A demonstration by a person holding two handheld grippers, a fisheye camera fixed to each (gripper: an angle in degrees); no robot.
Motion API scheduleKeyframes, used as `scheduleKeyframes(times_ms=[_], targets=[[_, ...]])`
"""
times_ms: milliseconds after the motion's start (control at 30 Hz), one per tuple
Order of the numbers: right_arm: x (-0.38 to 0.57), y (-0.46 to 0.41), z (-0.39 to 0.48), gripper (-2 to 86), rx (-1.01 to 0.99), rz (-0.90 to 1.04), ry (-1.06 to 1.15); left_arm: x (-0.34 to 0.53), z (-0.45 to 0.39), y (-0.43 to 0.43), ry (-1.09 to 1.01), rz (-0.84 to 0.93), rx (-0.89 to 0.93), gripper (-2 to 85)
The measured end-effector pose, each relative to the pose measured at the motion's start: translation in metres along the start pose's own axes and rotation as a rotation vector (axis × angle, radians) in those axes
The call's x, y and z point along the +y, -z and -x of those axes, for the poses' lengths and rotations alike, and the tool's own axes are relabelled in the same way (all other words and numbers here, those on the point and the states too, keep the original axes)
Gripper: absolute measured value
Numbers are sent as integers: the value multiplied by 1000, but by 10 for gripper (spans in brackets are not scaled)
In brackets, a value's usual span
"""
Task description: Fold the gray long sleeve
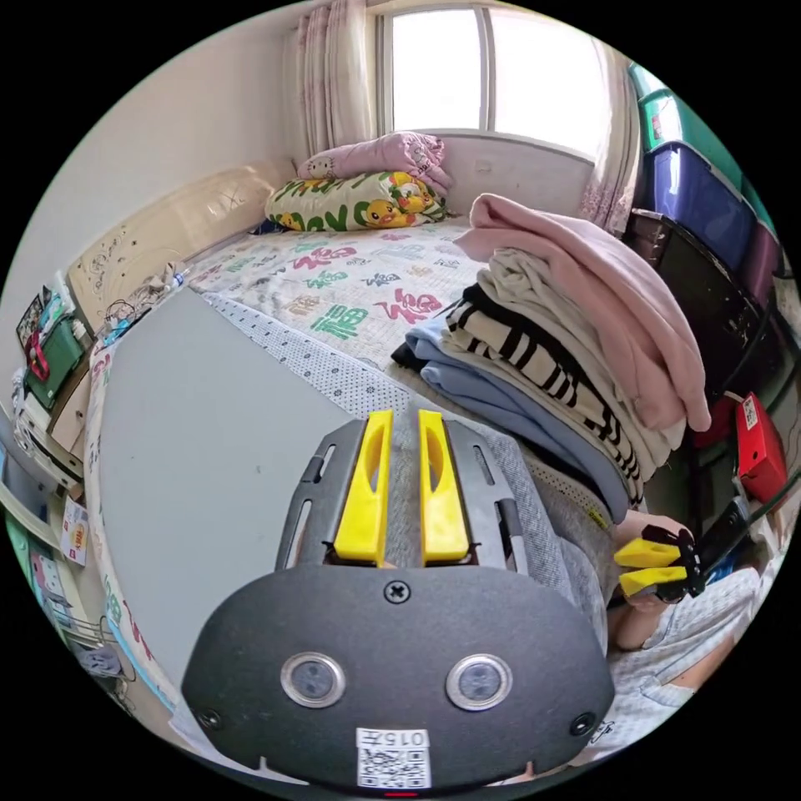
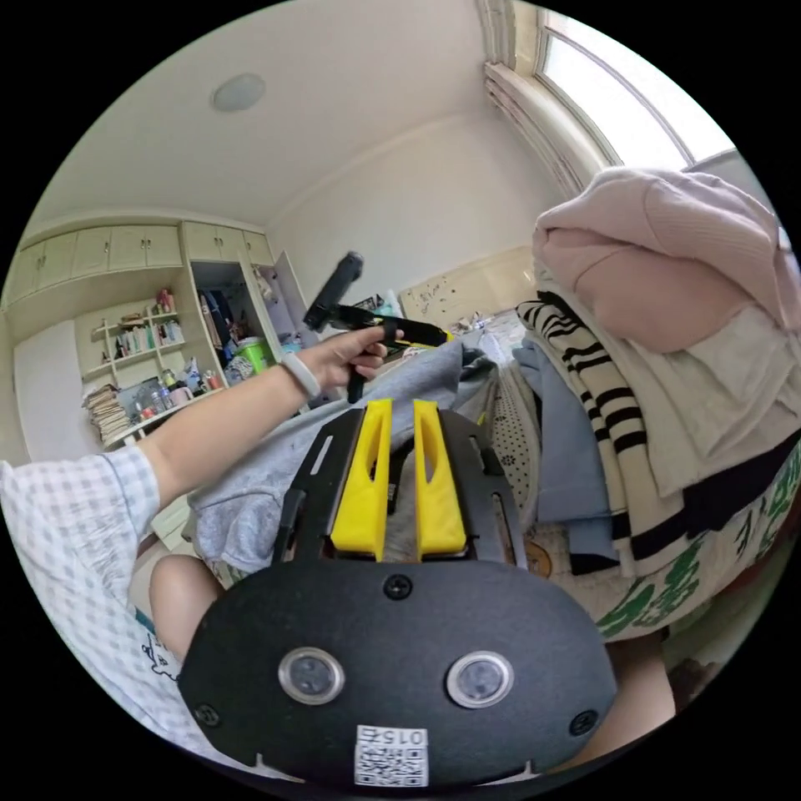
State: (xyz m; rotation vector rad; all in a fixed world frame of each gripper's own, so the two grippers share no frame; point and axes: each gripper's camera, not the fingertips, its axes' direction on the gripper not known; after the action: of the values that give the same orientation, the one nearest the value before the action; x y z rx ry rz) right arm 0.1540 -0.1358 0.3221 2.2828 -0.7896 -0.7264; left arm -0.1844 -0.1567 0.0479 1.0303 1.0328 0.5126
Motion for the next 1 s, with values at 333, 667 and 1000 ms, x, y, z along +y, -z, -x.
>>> scheduleKeyframes(times_ms=[333,667,1000], targets=[[-13,-20,-4,112,200,59,-12,-31,93,-33,36,104,39,69],[-22,-20,-27,75,164,73,-55,-57,127,-29,-20,130,-28,64],[-35,-27,-40,80,196,135,-16,-74,177,-21,-5,140,-19,64]])
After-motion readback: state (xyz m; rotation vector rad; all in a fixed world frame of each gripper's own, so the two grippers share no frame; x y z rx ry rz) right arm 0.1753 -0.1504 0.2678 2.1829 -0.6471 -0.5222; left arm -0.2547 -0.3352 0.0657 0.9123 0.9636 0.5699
